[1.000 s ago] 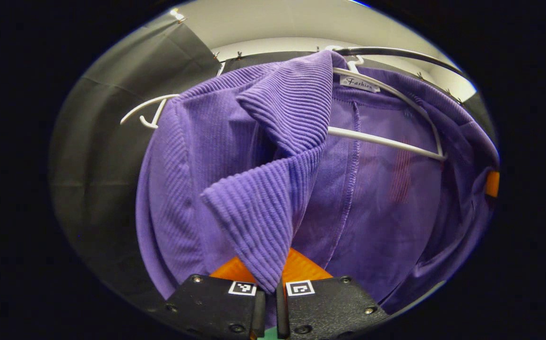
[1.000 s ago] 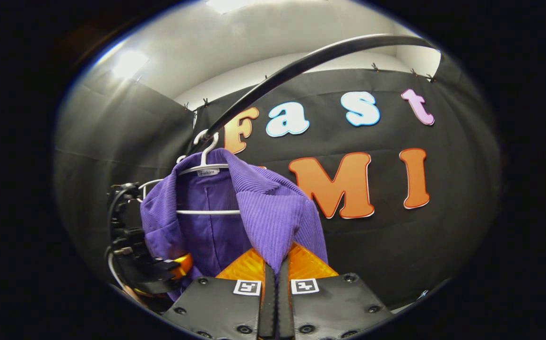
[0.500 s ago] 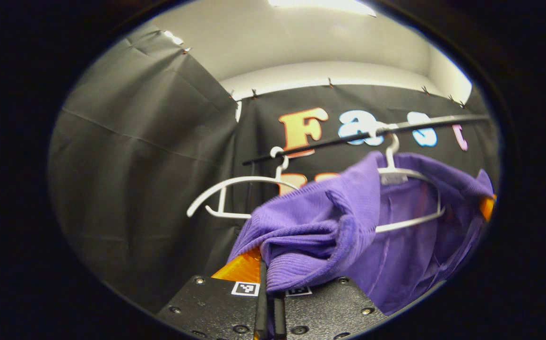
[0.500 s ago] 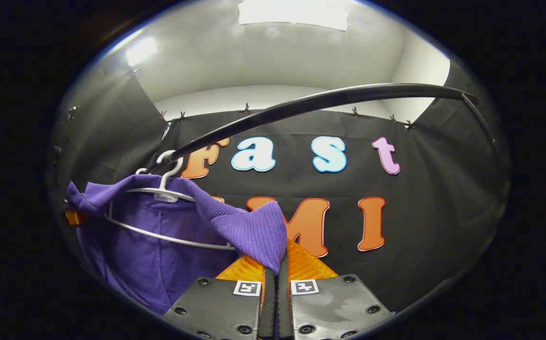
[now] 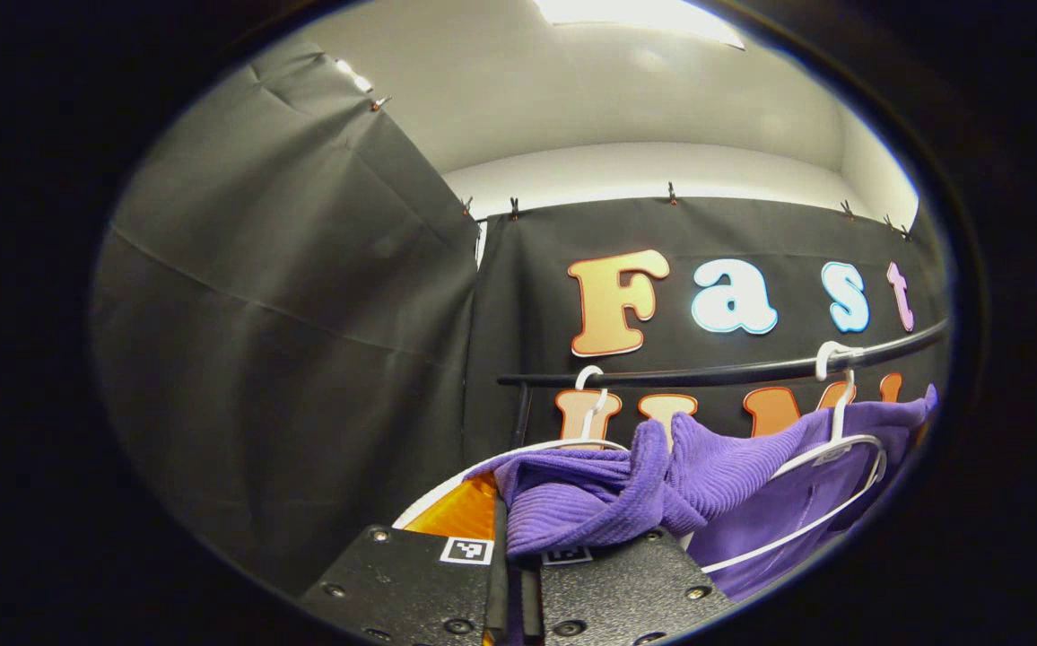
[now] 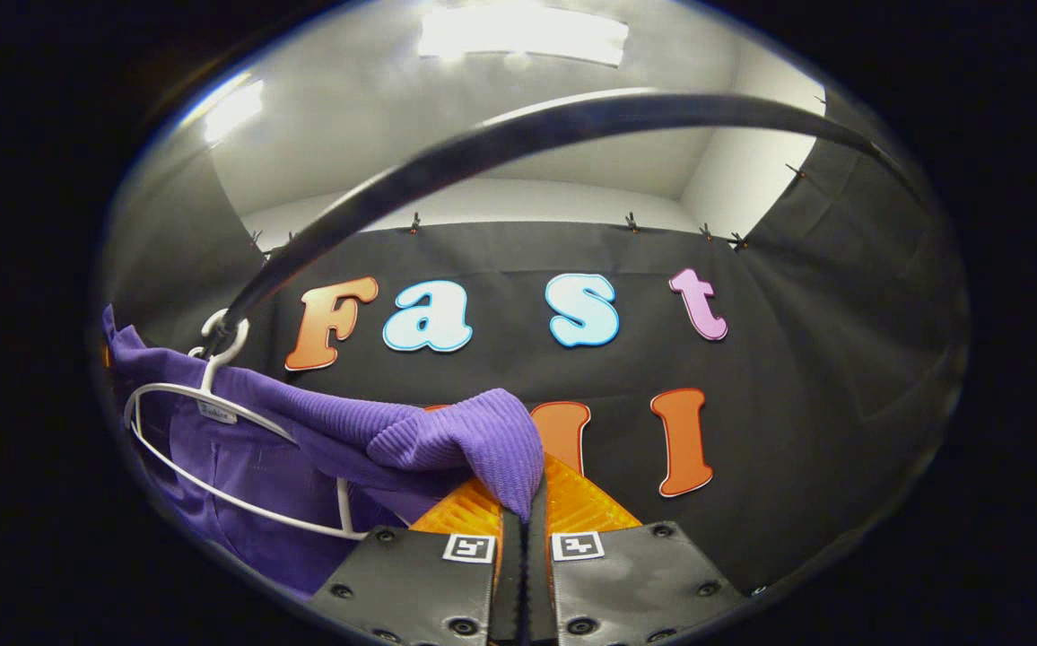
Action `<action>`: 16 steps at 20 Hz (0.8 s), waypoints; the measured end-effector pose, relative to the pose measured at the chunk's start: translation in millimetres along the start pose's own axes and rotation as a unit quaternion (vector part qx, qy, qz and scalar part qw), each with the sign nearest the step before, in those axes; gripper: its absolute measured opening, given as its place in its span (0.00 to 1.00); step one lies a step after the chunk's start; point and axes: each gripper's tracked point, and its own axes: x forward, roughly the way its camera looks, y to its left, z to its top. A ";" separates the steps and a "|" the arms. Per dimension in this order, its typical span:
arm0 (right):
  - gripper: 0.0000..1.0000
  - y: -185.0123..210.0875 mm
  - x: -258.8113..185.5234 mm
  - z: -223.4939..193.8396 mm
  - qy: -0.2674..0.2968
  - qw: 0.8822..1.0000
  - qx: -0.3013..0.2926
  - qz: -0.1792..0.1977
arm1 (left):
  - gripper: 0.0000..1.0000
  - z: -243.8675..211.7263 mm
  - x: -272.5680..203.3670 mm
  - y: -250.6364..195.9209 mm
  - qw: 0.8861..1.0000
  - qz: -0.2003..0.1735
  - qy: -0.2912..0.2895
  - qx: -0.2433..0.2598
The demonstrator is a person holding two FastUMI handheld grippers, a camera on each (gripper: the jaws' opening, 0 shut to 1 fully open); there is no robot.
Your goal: Grasp the clothes on the hanger with both hands and then place them into the laundry hamper below.
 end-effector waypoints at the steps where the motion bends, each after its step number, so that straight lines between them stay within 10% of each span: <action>1: 0.10 -0.3 7.9 -1.3 0.001 1.000 0.005 -0.002 | 0.07 -5.7 8.0 1.5 1.000 -0.004 0.007 -0.008; 16: 0.10 8.6 60.2 -61.1 0.018 1.000 -0.014 0.002 | 0.08 -145.9 13.8 17.9 0.988 -0.008 0.148 -0.044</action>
